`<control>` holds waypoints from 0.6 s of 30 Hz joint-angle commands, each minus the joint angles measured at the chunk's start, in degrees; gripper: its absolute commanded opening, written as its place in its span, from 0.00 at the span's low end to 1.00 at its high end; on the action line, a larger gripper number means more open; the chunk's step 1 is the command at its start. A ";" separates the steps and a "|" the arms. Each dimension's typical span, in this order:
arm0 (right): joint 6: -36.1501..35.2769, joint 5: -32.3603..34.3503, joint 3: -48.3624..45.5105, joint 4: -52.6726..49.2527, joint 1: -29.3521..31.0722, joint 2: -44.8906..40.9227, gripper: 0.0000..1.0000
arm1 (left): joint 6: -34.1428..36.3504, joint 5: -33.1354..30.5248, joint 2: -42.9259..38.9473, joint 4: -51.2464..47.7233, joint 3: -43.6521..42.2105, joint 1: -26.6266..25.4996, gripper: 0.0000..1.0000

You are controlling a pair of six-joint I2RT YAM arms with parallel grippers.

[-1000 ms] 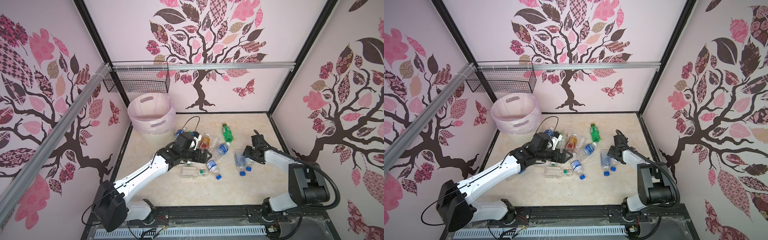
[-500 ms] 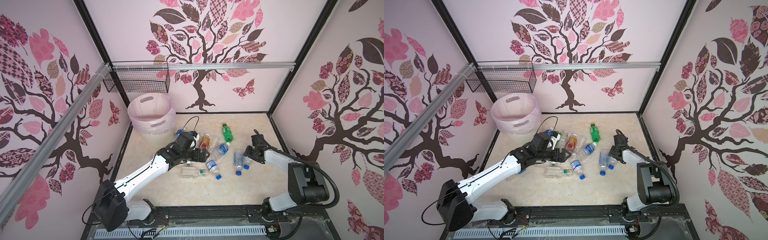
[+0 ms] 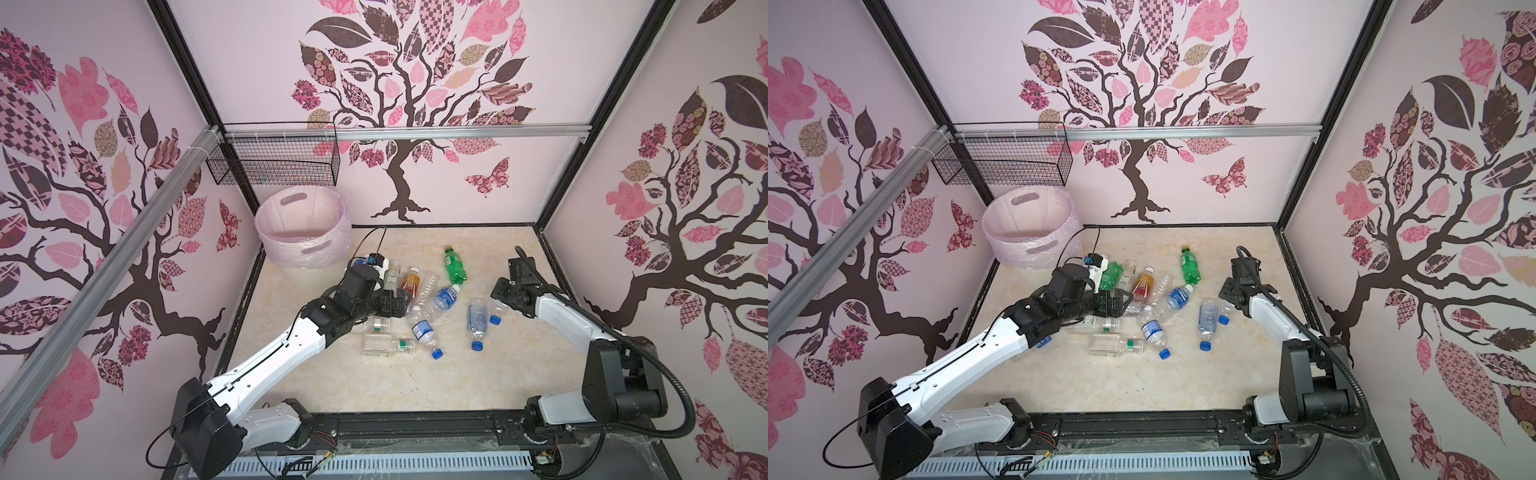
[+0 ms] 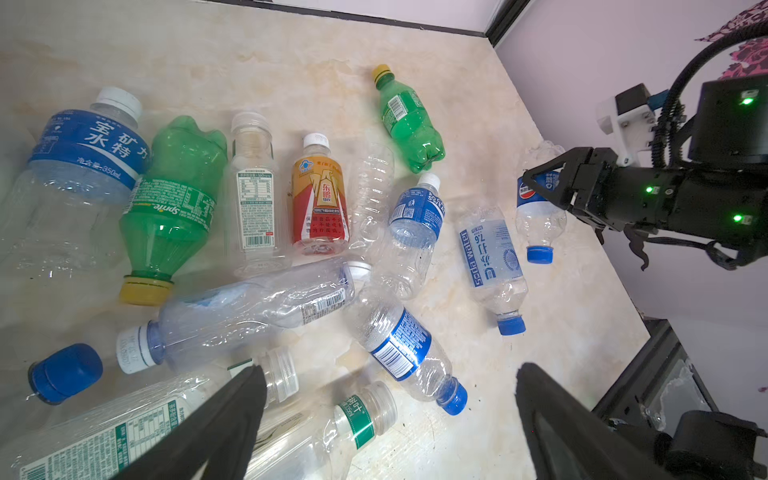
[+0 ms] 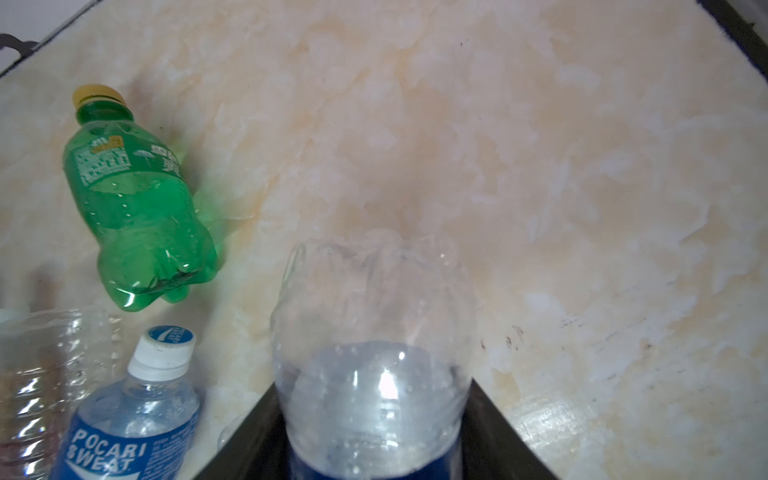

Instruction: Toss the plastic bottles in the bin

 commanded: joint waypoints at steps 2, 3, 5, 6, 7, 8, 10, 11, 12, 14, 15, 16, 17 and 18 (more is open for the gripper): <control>-0.08 -2.48 6.40 -3.34 -0.07 -2.68 0.58 | 0.90 0.11 0.43 1.22 1.22 0.01 0.97; 0.26 -3.14 7.52 -3.81 0.21 -2.77 0.57 | 1.14 0.30 0.94 0.92 1.88 0.02 0.97; 0.47 -3.21 9.76 -4.41 1.79 -2.86 0.57 | 1.18 0.34 1.77 0.51 2.89 -0.03 0.97; 0.22 -2.54 11.22 -5.03 3.23 -2.80 0.57 | 1.23 0.49 2.17 0.33 3.62 0.01 0.97; -0.03 -1.60 12.97 -5.70 5.06 -2.48 0.57 | 1.47 0.86 2.82 0.35 4.35 0.02 0.97; -0.22 -0.83 14.46 -6.39 6.65 -2.21 0.57 | 1.75 1.50 3.39 0.27 5.11 0.00 0.97; 0.18 -1.12 17.60 -7.36 9.26 -1.53 0.57 | 2.11 2.60 4.43 0.04 6.73 0.02 0.97; 1.10 -2.42 18.81 -7.44 10.16 -1.23 0.57 | 2.20 3.19 4.92 0.11 7.53 0.02 0.97; 2.07 -4.06 19.90 -7.25 10.82 -0.98 0.57 | 2.29 3.56 5.33 0.27 8.00 0.02 0.97; 4.33 -6.47 21.54 -6.64 12.09 -0.45 0.56 | 2.37 4.33 5.95 0.70 8.85 -0.02 0.97; 5.11 -7.51 22.53 -6.22 12.82 -0.14 0.56 | 2.43 5.13 6.21 1.33 9.02 0.01 0.97; 5.69 -8.32 23.67 -5.92 13.70 0.36 0.56 | 2.39 6.05 6.49 2.15 9.18 0.02 0.97; 6.02 -8.94 24.70 -5.86 14.51 0.88 0.56 | 2.38 6.57 6.78 2.93 9.03 -0.03 0.97; 6.39 -9.79 26.07 -5.87 15.13 1.56 0.57 | 2.29 6.77 6.98 3.86 9.15 -0.05 0.97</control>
